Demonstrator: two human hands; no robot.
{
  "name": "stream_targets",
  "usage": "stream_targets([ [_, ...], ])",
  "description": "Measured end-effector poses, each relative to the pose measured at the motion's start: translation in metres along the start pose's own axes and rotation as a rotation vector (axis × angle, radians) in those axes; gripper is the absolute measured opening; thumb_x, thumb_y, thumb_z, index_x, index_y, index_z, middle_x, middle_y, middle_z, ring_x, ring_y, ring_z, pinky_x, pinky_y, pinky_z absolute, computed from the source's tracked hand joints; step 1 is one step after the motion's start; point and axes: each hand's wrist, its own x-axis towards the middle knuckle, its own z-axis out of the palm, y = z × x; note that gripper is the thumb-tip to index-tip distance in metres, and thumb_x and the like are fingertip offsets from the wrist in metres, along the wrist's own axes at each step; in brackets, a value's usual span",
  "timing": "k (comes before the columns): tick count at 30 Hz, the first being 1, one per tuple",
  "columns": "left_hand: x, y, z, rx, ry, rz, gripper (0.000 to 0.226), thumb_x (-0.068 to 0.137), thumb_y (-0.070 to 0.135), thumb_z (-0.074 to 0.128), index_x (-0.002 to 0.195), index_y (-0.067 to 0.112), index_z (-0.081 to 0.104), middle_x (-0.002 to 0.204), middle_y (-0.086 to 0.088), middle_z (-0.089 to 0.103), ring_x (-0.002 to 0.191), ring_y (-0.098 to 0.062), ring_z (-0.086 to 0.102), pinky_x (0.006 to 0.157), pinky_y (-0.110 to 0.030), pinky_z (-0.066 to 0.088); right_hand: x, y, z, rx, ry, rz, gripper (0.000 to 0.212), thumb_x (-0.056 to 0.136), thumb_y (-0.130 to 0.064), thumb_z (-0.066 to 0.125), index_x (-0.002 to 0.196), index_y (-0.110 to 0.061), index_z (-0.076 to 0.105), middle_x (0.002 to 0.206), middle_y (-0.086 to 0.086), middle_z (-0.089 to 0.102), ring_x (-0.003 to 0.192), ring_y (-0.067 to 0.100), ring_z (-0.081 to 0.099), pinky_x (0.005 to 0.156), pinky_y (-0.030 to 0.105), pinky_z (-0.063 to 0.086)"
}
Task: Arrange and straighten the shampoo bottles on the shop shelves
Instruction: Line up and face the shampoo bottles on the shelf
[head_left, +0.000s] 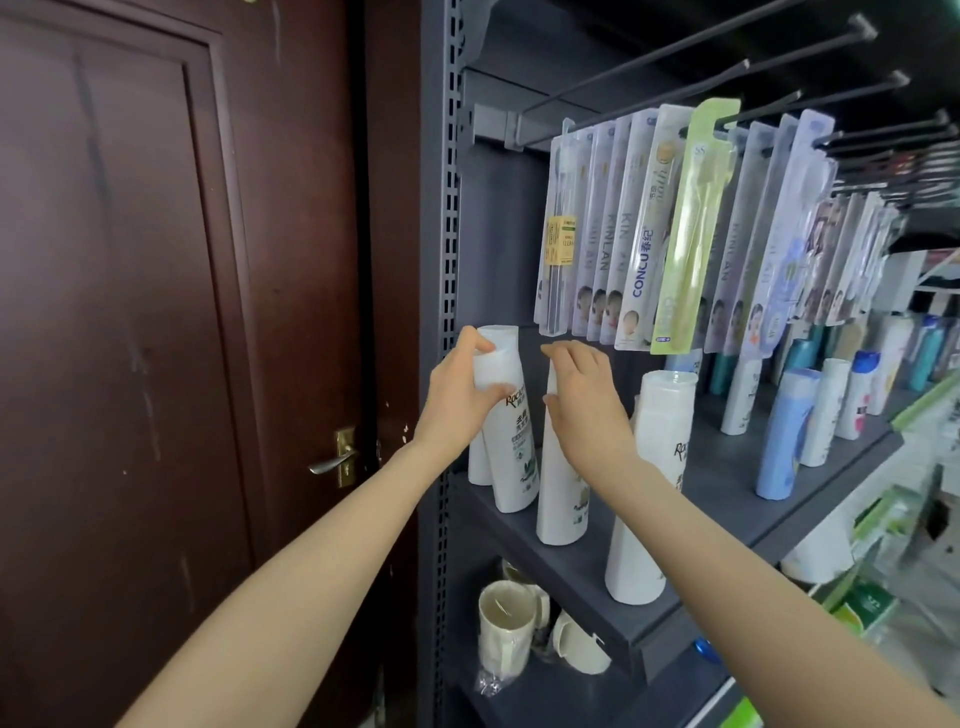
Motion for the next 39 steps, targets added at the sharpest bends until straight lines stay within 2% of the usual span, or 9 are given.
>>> stream_targets([
  [5, -0.013, 0.005, -0.008, -0.020, -0.021, 0.011, 0.034, 0.081, 0.016, 0.070, 0.097, 0.025, 0.042, 0.089, 0.004, 0.055, 0.074, -0.007, 0.050, 0.058, -0.023, 0.039, -0.001, -0.001, -0.003, -0.035, 0.007, 0.014, 0.055, 0.087, 0.003, 0.055, 0.138, -0.008, 0.038, 0.142, 0.007, 0.039, 0.133, 0.024, 0.028, 0.103, 0.030, 0.033],
  [10, -0.029, 0.007, -0.031, -0.024, 0.035, 0.017, 0.032, 0.081, 0.016, 0.071, 0.100, 0.021, 0.046, 0.100, 0.002, 0.061, 0.086, -0.013, 0.060, 0.070, -0.029, 0.052, -0.011, -0.013, -0.006, 0.032, 0.039, -0.086, 0.046, 0.092, -0.005, 0.052, 0.137, -0.009, 0.043, 0.150, 0.005, 0.033, 0.144, 0.019, 0.019, 0.110, 0.025, 0.022],
  [13, -0.040, 0.008, -0.054, -0.071, 0.081, 0.020, 0.031, 0.080, 0.014, 0.072, 0.097, 0.022, 0.047, 0.104, 0.007, 0.061, 0.089, -0.008, 0.061, 0.072, -0.026, 0.054, -0.023, -0.030, -0.007, 0.370, -0.116, -0.076, 0.045, 0.092, -0.016, 0.056, 0.136, -0.015, 0.044, 0.139, 0.000, 0.047, 0.129, 0.014, 0.042, 0.100, 0.018, 0.028],
  [17, -0.060, 0.012, -0.088, -0.260, 0.125, -0.034, 0.034, 0.077, 0.008, 0.073, 0.089, 0.028, 0.049, 0.106, 0.005, 0.066, 0.093, -0.016, 0.066, 0.074, -0.035, 0.055, -0.039, -0.046, 0.005, 0.678, -0.404, -0.031, 0.048, 0.086, -0.023, 0.066, 0.130, -0.023, 0.047, 0.118, -0.015, 0.057, 0.105, -0.006, 0.051, 0.088, 0.005, 0.037],
  [22, -0.089, 0.016, -0.120, -0.428, 0.135, -0.102, 0.034, 0.077, 0.000, 0.071, 0.096, 0.019, 0.050, 0.102, 0.000, 0.067, 0.089, -0.017, 0.067, 0.069, -0.037, 0.058, -0.049, -0.057, 0.019, 1.001, -0.641, 0.044, 0.033, 0.079, -0.018, 0.073, 0.109, -0.022, 0.059, 0.108, -0.005, 0.070, 0.097, 0.009, 0.067, 0.088, 0.031, 0.054],
  [25, -0.106, 0.012, -0.133, -0.399, 0.110, -0.153, 0.040, 0.079, 0.001, 0.069, 0.106, 0.022, 0.049, 0.104, 0.001, 0.066, 0.091, -0.017, 0.068, 0.072, -0.039, 0.058, -0.056, -0.070, 0.027, 0.972, -0.592, -0.020, 0.030, 0.075, -0.017, 0.077, 0.101, -0.020, 0.063, 0.103, -0.002, 0.071, 0.093, 0.013, 0.068, 0.084, 0.035, 0.055],
  [28, -0.119, 0.009, -0.148, -0.262, 0.091, -0.233, 0.049, 0.081, 0.011, 0.070, 0.121, 0.026, 0.046, 0.102, 0.001, 0.066, 0.091, -0.012, 0.068, 0.075, -0.034, 0.058, -0.063, -0.080, 0.035, 0.802, -0.452, -0.064, 0.042, 0.071, -0.025, 0.080, 0.109, -0.024, 0.062, 0.103, -0.004, 0.067, 0.094, 0.013, 0.063, 0.083, 0.036, 0.052],
  [32, -0.129, 0.012, -0.164, 0.074, 0.031, -0.354, 0.029, 0.076, 0.037, 0.073, 0.101, 0.028, 0.061, 0.092, 0.002, 0.070, 0.082, -0.010, 0.069, 0.074, -0.029, 0.058, -0.068, -0.082, 0.037, 0.349, -0.190, -0.240, 0.050, 0.073, -0.036, 0.076, 0.119, -0.028, 0.057, 0.104, -0.007, 0.056, 0.097, 0.012, 0.049, 0.070, 0.029, 0.040],
  [39, -0.144, 0.016, -0.159, -0.294, 0.137, -0.479, 0.023, 0.076, 0.013, 0.076, 0.095, 0.011, 0.065, 0.104, -0.016, 0.066, 0.091, -0.022, 0.069, 0.074, -0.032, 0.058, -0.072, -0.079, 0.036, 0.095, 0.257, -0.514, 0.047, 0.060, -0.017, 0.087, 0.102, -0.010, 0.066, 0.093, 0.009, 0.064, 0.078, 0.028, 0.059, 0.062, 0.035, 0.047],
])
